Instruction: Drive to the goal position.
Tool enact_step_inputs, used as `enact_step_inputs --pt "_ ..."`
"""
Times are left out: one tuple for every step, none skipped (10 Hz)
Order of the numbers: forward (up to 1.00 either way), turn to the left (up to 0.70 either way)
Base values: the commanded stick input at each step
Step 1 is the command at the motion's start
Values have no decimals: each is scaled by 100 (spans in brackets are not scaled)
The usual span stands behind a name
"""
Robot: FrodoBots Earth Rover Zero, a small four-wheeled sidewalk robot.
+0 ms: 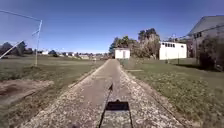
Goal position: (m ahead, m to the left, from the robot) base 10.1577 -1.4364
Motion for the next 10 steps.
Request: enact_step_inputs --pt "70 0" --pt "70 0" --pt "70 -5" --pt "70 -20" --pt "70 -29" --pt "70 -34" --pt "70 -34" --pt "70 -34" --pt "70 -30" --pt "70 -6"
